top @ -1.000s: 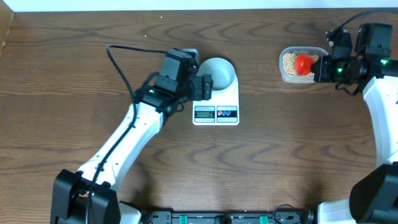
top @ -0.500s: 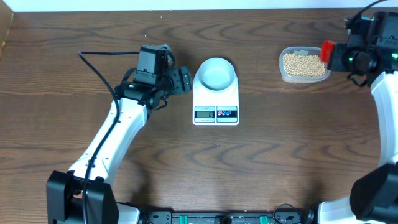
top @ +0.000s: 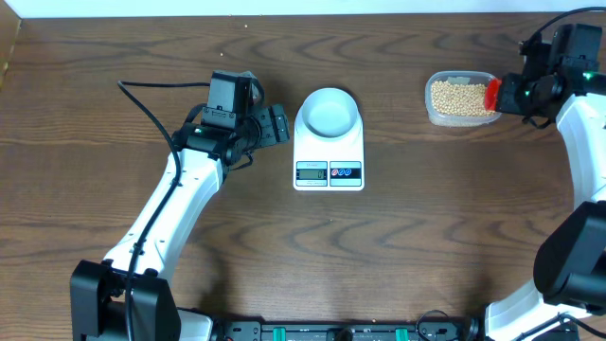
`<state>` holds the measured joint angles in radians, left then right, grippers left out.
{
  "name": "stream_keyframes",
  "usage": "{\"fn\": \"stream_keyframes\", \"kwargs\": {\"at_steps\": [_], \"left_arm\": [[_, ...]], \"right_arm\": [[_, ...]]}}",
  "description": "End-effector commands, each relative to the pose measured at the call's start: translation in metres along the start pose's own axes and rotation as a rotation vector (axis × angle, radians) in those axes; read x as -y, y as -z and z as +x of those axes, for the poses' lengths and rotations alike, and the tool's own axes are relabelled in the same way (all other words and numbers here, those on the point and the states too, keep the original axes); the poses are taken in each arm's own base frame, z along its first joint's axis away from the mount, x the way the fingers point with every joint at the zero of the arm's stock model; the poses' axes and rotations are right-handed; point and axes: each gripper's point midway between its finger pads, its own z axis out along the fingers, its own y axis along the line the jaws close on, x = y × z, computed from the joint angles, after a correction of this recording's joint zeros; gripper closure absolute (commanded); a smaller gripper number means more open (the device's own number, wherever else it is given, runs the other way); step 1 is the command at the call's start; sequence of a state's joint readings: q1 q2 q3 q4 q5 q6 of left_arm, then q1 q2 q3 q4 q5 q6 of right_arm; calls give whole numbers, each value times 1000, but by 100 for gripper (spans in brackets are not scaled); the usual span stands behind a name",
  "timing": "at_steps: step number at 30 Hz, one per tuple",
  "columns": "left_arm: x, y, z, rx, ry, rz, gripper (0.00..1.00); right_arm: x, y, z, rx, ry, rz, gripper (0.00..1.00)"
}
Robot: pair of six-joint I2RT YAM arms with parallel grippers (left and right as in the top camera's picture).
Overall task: Scoop item into bowl and weigh 50g on scale
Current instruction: 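Lower the red scoop into the soybeans with the right gripper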
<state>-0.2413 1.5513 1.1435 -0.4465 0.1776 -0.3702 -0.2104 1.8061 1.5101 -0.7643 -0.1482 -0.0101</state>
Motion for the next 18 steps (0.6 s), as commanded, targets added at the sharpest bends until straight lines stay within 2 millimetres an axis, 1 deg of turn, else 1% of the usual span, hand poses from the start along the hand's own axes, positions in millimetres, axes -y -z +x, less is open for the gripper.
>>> {"fn": "stream_keyframes", "kwargs": {"at_steps": [1,13,18], "left_arm": [[3,8,-7,23,8,6,11],[2,8,-6,19,9,4,11],[2,7,-6,20,9,4,11]], "right_arm": [[1,-3,-5,5,-11,6,99],[2,-9,-6,12,-10,6,99],[-4,-12,-7,24,-2,-29,99]]}}
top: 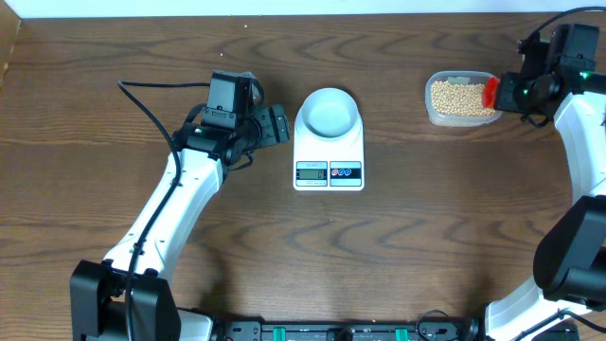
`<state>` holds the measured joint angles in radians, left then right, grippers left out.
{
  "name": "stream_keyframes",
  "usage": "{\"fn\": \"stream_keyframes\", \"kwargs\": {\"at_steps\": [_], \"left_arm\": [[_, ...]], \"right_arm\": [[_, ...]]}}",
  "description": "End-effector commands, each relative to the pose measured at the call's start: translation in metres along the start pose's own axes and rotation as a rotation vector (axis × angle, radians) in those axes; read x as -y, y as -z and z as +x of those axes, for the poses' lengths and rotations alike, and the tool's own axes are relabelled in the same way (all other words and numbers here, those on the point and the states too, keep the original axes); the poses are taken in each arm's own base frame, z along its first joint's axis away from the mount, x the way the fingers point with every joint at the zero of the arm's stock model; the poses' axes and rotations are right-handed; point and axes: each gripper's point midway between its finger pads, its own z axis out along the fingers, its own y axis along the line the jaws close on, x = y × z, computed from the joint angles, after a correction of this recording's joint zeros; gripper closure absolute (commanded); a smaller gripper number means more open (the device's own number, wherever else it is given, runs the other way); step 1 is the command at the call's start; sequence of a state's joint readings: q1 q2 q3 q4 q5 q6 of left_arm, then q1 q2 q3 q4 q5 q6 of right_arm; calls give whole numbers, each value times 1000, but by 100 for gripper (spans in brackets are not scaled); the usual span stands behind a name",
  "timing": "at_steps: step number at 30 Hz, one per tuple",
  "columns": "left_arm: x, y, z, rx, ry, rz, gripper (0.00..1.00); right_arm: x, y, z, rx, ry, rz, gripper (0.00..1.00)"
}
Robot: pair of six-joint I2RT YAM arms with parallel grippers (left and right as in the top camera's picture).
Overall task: Scoop item into bowl and weigh 50g on scale
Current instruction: 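Lower the red scoop into the soybeans with the right gripper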
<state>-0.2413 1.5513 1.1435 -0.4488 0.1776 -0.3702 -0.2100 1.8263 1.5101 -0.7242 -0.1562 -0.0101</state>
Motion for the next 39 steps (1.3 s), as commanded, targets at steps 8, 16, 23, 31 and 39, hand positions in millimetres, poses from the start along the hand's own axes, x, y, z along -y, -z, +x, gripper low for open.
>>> {"fn": "stream_keyframes", "kwargs": {"at_steps": [8,16,23,31,39], "left_arm": [[2,7,-7,22,8,5,11],[2,7,-7,22,9,5,11],[2,7,-7,22,9,5,11],[2,7,-6,21,9,4,11],[2,7,-6,21,9,5,11]], "right_arm": [[-9,-16,5,16,5,-62,99],[-17,-24,17,1,34,-114,99],[-28,-24,19,-4,32,-179,99],[-41,-48,33,-62,12,-286,99],[-57,-59,44,-106,-17,-410,99]]}}
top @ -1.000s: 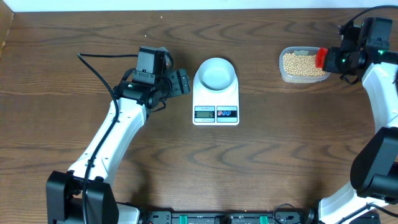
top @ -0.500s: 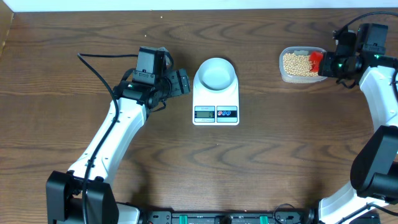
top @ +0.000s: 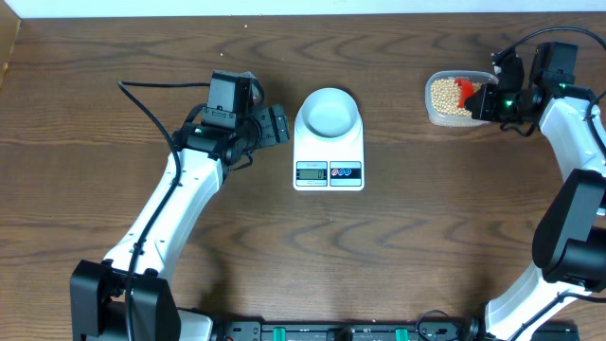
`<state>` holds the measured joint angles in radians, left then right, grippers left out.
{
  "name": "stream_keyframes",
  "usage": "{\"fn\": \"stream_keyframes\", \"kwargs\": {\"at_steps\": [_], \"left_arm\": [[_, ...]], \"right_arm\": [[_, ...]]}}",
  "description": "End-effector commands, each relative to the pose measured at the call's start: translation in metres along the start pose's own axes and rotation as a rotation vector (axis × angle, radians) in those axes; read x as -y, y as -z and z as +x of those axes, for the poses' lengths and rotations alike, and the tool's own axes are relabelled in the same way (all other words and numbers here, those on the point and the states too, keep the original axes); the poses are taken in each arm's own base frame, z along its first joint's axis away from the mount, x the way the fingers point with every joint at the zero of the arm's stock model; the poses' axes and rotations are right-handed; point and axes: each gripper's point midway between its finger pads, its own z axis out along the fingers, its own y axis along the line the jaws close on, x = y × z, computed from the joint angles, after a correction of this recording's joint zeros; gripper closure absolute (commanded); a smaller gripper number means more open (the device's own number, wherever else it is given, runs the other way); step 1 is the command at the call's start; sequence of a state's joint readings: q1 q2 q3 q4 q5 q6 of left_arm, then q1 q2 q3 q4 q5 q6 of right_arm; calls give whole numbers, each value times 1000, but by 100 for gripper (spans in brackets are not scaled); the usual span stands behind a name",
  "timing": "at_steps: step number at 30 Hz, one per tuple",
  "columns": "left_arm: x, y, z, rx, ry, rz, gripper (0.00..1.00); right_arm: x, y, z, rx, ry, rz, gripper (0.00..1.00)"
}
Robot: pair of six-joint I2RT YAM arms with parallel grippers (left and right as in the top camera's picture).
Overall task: Scoop item into bowl and weigh 50g on scale
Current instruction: 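Lower the red scoop into the soybeans with the right gripper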
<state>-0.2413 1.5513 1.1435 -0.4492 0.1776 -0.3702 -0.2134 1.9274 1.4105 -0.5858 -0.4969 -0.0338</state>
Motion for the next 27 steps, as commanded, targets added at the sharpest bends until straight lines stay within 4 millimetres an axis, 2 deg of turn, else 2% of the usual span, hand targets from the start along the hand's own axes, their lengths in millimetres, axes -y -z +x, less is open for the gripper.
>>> {"fn": "stream_keyframes", "kwargs": {"at_steps": [1,7,17,27], "left_arm": [[2,7,-7,21,9,5,11],[2,7,-7,22,9,5,11],[2,7,-7,21,9,5,11],[2,7,-7,22,9,5,11]], "right_arm": [[-6,-15,15,-50,-25,-78,99],[-14,-8,14,-38,-53,-179,99],[10,18,8,15,-173,-271,99],[19,1,19,-26,-238,-297,99]]}}
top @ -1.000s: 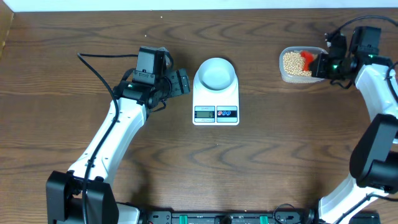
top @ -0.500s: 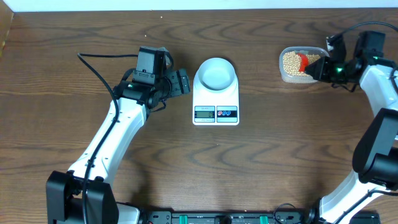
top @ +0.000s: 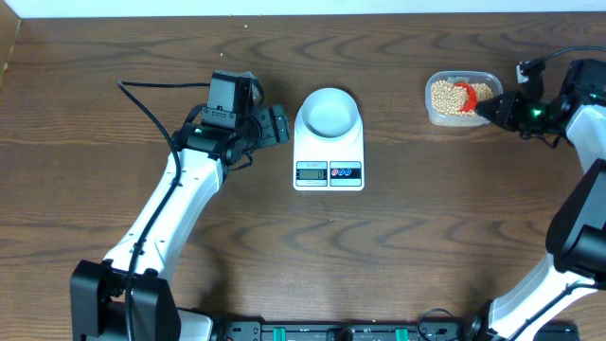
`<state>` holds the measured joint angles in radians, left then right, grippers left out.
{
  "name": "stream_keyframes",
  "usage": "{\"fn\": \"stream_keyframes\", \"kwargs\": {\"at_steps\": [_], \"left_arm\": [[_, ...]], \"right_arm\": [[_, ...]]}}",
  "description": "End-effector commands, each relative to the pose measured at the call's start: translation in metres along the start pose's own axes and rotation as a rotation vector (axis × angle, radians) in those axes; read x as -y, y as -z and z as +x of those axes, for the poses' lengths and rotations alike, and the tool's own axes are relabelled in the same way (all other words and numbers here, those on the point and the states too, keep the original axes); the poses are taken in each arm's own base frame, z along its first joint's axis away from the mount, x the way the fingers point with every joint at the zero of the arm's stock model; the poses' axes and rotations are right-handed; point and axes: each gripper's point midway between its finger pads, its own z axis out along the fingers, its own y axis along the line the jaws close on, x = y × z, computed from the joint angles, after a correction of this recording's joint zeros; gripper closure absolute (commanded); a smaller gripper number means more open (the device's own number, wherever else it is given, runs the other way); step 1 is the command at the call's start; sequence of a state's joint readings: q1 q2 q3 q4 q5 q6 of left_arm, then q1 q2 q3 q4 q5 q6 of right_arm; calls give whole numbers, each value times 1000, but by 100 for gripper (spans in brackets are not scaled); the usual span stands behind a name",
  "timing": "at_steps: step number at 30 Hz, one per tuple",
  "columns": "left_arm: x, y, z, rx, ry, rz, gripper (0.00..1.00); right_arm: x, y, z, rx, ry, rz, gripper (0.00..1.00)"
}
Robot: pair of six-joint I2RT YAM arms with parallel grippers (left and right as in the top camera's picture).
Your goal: Scoop item into bowl and weigh 50g on scale
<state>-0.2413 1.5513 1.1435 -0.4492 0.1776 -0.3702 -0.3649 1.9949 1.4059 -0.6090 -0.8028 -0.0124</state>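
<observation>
A white bowl (top: 329, 111) stands on the white scale (top: 329, 169) in the middle of the table. At the back right is a clear tub (top: 429, 106) of pale beans (top: 444, 97). A red scoop (top: 463, 94) lies with its head in the beans. My right gripper (top: 486, 106) reaches in from the right over the tub's edge and is shut on the scoop's handle. My left gripper (top: 281, 125) hovers just left of the scale, pointing at the bowl; its jaw state does not show from above.
The left arm's black cable (top: 151, 95) loops over the table at the back left. The table's far edge (top: 284, 13) runs close behind the tub and the bowl.
The right wrist has swung out to the right and the arm now lies flatter. The scoop stays in the beans, its head slightly lower in the tub. The left arm is unchanged.
At first my right gripper held the red scoop at the tub's right edge, outside the beans. Then the scoop was inside the tub among the beans. Now the wrist sits further right with the scoop still in the beans. The left arm, bowl and scale never moved.
</observation>
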Motion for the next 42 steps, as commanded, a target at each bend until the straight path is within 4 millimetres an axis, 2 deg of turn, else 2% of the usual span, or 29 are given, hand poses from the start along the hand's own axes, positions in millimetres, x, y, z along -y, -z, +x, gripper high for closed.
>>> {"fn": "stream_keyframes", "kwargs": {"at_steps": [1,18,24,37,42], "left_arm": [[2,7,-7,22,9,5,11],[2,7,-7,22,9,5,11],[2,7,-7,22,9,5,11],[2,8,-7,22,9,5,11],[2,8,-7,22,9,5,11]], "right_arm": [[2,-14,13,-44,-60,-59,99],[-14,-11,7,-30,-135,-190,99],[-16,3,1,0,-153,-267,99],[0,37,-11,80,-204,-342,99],[3,42,-12,96,-200,-354,99]]}}
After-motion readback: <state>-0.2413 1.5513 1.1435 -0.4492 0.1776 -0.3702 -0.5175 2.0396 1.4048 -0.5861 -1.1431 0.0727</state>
